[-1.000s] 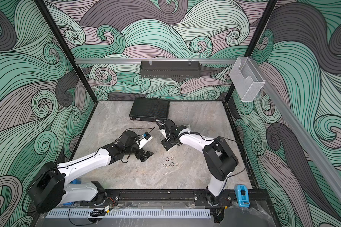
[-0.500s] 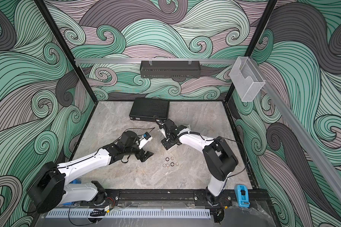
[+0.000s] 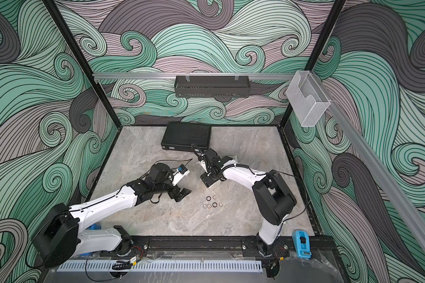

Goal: Take the rings out of the lift-off lid box
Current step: Close the lid on the jewelry box.

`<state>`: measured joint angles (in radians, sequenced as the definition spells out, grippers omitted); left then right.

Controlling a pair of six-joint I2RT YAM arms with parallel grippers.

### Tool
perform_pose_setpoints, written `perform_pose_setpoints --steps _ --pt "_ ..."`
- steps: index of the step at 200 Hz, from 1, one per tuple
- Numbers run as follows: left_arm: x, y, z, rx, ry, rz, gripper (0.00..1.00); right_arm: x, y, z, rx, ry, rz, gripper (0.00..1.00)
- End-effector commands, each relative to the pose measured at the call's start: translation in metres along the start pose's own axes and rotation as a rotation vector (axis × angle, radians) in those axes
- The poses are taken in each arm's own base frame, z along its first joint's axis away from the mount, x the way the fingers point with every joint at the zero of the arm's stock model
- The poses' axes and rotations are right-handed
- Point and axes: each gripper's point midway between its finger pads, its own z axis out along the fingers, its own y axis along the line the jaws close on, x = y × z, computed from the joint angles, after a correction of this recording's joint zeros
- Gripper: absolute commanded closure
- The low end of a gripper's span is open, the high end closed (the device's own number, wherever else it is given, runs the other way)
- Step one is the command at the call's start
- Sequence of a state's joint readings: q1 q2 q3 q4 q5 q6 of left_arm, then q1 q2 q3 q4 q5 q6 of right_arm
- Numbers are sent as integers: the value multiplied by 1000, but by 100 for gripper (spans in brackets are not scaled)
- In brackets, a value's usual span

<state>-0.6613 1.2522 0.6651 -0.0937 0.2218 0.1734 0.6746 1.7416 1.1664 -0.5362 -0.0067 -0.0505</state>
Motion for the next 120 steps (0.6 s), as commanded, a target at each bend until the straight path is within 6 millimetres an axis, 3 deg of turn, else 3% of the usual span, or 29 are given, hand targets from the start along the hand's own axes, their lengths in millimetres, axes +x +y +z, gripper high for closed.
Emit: perform_pose_setpoints --steps 1,120 --pt "-2 0 -4 9 -18 13 2 -1 3 -1 -24 1 -13 26" --pt "-5 -1 -4 11 -23 18 1 -1 4 -13 -74 -26 -24 27"
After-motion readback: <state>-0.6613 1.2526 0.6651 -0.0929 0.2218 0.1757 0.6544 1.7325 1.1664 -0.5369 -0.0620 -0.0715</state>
